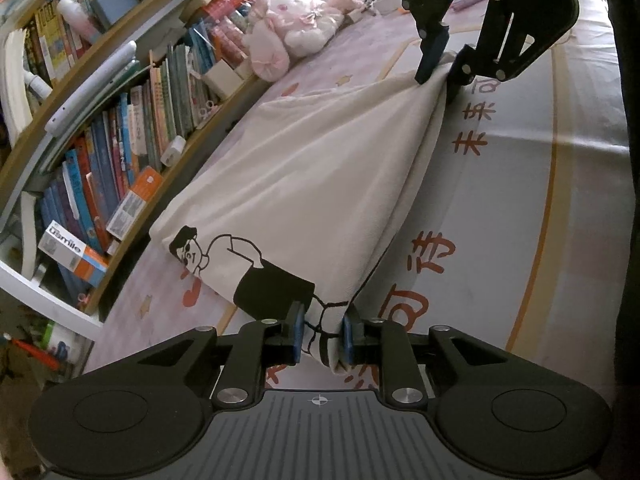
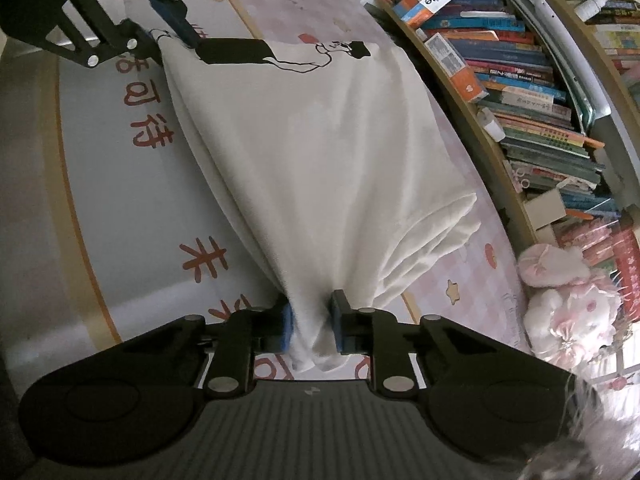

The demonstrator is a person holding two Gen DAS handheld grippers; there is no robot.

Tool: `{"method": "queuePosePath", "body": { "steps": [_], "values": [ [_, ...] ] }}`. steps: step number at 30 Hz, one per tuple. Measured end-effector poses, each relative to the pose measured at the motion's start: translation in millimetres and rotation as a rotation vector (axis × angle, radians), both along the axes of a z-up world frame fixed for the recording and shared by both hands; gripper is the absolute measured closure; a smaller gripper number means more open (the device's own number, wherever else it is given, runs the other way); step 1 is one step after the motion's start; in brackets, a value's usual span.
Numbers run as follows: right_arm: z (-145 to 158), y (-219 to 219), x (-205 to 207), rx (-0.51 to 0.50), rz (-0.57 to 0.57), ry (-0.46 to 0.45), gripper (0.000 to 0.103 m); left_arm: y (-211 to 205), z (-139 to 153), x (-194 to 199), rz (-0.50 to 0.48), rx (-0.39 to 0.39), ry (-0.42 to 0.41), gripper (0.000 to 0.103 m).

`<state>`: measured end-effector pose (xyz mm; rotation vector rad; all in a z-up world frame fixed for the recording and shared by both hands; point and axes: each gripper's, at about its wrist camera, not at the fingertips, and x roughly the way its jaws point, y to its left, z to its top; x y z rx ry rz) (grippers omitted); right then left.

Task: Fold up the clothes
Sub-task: 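Lift the shirt end with both grippers to fold it crosswise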

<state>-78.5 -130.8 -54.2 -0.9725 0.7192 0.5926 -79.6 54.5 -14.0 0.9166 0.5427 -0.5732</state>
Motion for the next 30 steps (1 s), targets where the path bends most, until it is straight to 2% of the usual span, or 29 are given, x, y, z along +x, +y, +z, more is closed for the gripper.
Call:
{"method": "queuePosePath", "body": {
  "steps": [12,18,20,22,27,30],
  "values": [
    [-2,0,-3,-0.003,0.005,-0.001,0.085,0,0,-2,0.002,0.010,-0.010,0.082],
    [-1,-1,-1,0.013,0.005,0.011,0.086,-2,-2,1,-0.007,0.024,-0.001,0.088],
    [2,-2,1,0.029,-0.002,0.019,0.089,-3,-1,2,-0.009,0.030,0.013,0.093],
    [7,-3,3,0.045,-0.004,0.023,0.091,-3,2,4,-0.009,0.028,0.024,0.097],
    [31,-10,5,0.085,-0.002,0.030,0.093,-1,25,12,0.014,-0.022,0.047,0.098],
    [48,-14,7,0.102,0.003,0.047,0.094,1,41,11,-0.004,-0.049,0.092,0.098]
  ]
}}
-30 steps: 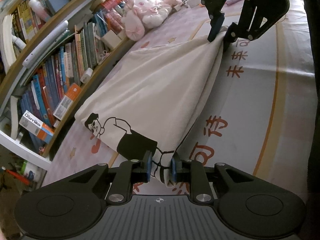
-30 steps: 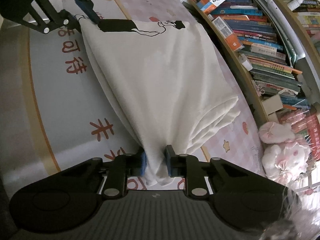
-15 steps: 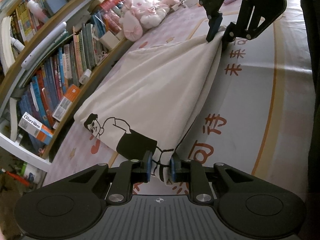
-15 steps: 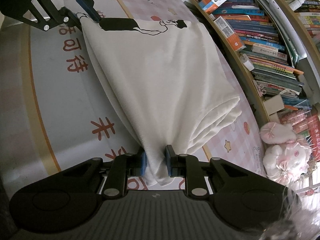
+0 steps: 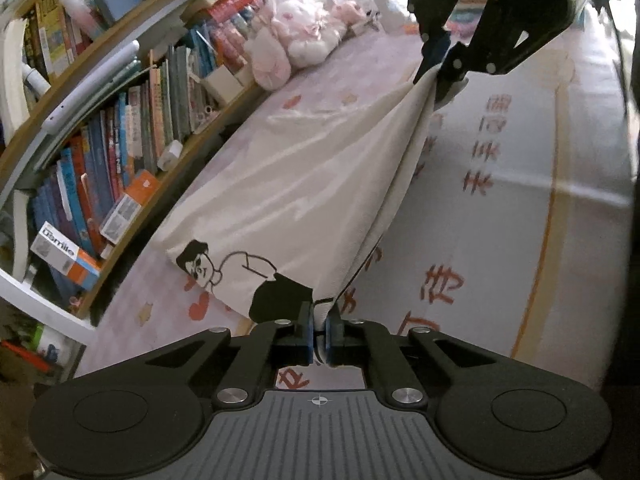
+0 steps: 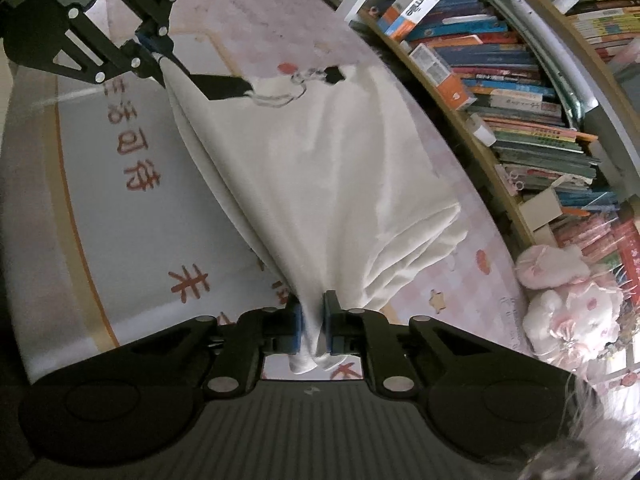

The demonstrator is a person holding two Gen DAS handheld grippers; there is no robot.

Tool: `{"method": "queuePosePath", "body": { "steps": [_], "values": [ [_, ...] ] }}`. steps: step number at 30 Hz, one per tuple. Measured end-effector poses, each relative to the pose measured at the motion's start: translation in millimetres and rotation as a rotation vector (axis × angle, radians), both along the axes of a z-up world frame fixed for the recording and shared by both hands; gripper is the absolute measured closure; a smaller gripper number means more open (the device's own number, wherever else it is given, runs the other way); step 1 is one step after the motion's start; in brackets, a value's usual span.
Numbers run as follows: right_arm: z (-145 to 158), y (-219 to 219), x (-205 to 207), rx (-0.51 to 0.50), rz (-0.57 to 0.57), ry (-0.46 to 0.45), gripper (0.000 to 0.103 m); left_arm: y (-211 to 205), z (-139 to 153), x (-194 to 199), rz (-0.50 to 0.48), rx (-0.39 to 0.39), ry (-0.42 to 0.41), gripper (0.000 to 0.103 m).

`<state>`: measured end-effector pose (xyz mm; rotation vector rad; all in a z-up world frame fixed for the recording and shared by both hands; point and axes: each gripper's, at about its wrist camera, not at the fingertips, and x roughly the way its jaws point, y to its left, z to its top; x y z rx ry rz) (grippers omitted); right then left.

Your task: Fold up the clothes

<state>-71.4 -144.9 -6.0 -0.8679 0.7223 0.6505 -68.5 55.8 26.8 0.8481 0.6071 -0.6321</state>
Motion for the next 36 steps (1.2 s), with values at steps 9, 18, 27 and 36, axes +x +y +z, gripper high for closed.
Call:
{"method": "queuePosePath", "body": {
  "steps": [9,18,27,36],
  "values": [
    [37,-23,-18,0.066,0.000,0.234,0.094,5,42,-23,-0.086,-0.093,0.243,0.098],
    [69,-41,-32,0.152,-0.029,0.417,0.094,6,74,-32,-0.149,-0.153,0.375,0.098],
    [123,-56,9,0.323,-0.069,0.332,0.094,12,109,12,-0.030,-0.217,0.257,0.098],
    [128,-56,88,0.359,-0.072,0.273,0.094,13,109,84,0.069,-0.289,0.250,0.098]
  ]
}}
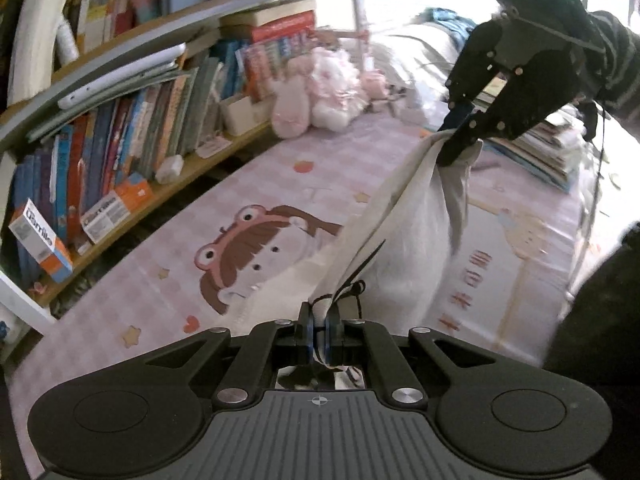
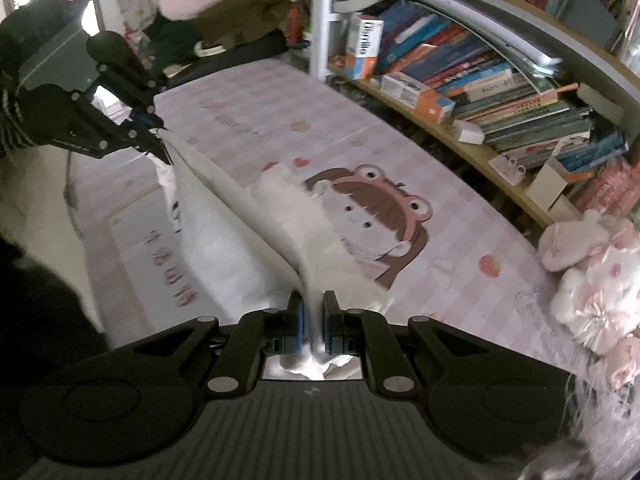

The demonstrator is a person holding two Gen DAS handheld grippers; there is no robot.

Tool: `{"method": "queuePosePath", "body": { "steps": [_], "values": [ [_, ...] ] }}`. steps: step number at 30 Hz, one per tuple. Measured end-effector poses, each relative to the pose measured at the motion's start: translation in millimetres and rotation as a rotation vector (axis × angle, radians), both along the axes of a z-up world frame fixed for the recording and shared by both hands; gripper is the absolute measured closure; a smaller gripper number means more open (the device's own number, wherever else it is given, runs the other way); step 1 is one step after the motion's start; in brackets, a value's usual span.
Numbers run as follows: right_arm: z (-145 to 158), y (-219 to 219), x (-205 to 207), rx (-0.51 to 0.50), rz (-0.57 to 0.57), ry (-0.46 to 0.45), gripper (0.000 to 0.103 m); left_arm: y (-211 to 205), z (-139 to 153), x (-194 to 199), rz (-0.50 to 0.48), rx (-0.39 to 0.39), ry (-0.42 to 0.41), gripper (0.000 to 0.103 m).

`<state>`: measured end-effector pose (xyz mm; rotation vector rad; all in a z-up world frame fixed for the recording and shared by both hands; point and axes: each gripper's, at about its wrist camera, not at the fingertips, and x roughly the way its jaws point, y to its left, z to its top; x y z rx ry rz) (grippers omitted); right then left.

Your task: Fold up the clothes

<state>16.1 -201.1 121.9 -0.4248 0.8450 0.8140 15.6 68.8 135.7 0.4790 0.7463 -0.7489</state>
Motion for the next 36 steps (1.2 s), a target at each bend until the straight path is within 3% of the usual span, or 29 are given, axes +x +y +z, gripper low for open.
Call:
{"method": "queuePosePath", "body": {
  "steps": [9,13,15,17,19,22,25,28,31,34,36],
  "values": [
    [-50,10,86,-0.019,-0.064,0.084,0.094,-1,-57,85,0.111,0.009,0.162,0.097],
    [-84,12,113,-0.029,-0.115,0.144,0.094,1,-78,107,0.180,0.004,0.179,0.088],
    [-102,11,126,-0.018,-0.154,0.172,0.093,6,-86,116,0.240,-0.015,0.173,0.079],
    [-117,7,135,0.013,-0.208,0.198,0.088,17,-92,123,0.331,-0.043,0.164,0.046],
    [-128,2,141,0.060,-0.260,0.222,0.086,33,-94,123,0.391,-0.107,0.167,0.041],
    [-138,-15,142,0.145,-0.378,0.226,0.075,57,-98,111,0.465,-0.220,0.160,0.041],
    [-148,-33,141,0.187,-0.540,0.208,0.071,74,-95,88,0.598,-0.353,0.028,0.044],
    [-145,-48,132,0.118,-0.730,0.126,0.075,102,-99,64,0.777,-0.604,-0.020,0.054],
    [-127,-65,113,0.241,-0.794,0.122,0.075,116,-110,44,0.849,-0.808,0.044,0.055],
    [-109,-66,89,0.414,-0.761,0.200,0.075,104,-119,34,0.806,-0.834,0.100,0.055],
    [-112,-57,77,0.449,-0.756,0.258,0.074,91,-126,33,0.768,-0.803,0.133,0.055]
  ]
}}
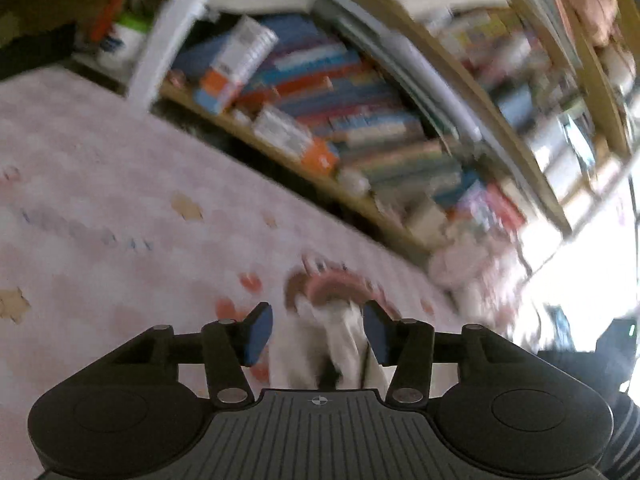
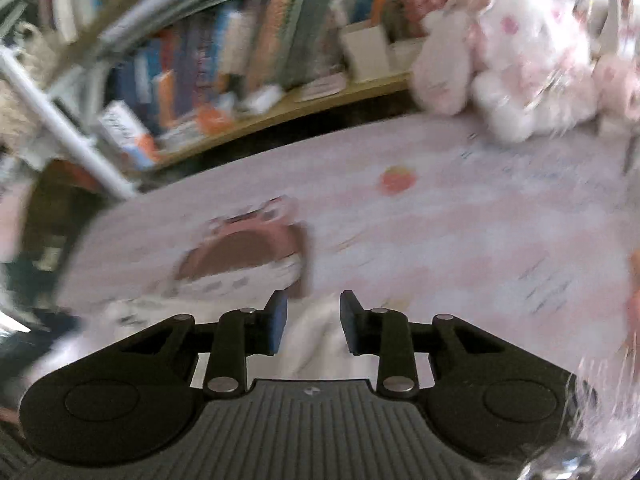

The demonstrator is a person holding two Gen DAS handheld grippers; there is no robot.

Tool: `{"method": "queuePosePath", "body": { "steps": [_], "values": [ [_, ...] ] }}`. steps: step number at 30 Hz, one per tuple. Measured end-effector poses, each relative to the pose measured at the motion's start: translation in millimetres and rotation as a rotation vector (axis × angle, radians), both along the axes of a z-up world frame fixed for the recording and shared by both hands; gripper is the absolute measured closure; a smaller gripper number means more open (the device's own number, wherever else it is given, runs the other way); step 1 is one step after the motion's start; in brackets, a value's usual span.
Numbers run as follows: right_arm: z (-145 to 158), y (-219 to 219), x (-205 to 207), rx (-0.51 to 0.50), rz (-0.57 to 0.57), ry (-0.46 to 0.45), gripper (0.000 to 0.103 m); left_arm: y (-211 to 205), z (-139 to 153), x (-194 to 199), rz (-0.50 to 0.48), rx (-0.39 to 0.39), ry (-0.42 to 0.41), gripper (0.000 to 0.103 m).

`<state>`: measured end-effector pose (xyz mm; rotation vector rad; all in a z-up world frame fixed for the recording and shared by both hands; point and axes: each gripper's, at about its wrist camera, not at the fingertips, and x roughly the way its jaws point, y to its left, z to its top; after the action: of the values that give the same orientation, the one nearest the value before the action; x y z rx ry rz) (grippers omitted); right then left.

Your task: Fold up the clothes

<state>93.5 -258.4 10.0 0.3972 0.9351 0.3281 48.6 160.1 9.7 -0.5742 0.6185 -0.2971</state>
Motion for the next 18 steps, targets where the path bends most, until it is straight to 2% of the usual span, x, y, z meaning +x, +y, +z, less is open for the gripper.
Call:
{"method": "queuePosePath", "body": {
  "steps": [2,4,6,7,9,10,11,15,17,18],
  "values": [
    [-6,10,-9,0.025,-0.001,0.044,0.074,-8,-6,1,-0.026,0.007,0.018,0.055],
    [-18,18,-15,-0.004,-0.021,0.072,0.075,-15,-11,3,-0.047,0.007,0.035,0.055],
    [-31,20,-17,-0.024,-0.055,0.085,0.092,-19,-14,5,-0.058,0.001,0.043,0.055],
    [-35,18,-18,-0.013,-0.077,0.085,0.097,-21,-15,6,-0.067,0.001,0.047,0.055],
    [-39,12,-19,0.022,-0.122,0.080,0.101,-26,-19,10,-0.077,-0.001,0.061,0.069],
    [-41,10,-19,0.025,-0.140,0.078,0.102,-28,-22,11,-0.082,-0.010,0.077,0.090],
    [-43,9,-18,0.020,-0.157,0.077,0.102,-28,-21,9,-0.083,-0.045,0.079,0.094],
    [-53,0,-22,0.039,-0.170,0.100,0.102,-16,-8,-8,-0.062,-0.270,0.042,0.096],
    [-54,-1,-24,0.029,-0.159,0.095,0.102,-6,-22,-8,0.005,-0.345,0.108,0.096],
    [-55,0,-24,0.028,-0.155,0.094,0.102,1,-37,-3,0.050,-0.370,0.180,0.096]
  ]
}}
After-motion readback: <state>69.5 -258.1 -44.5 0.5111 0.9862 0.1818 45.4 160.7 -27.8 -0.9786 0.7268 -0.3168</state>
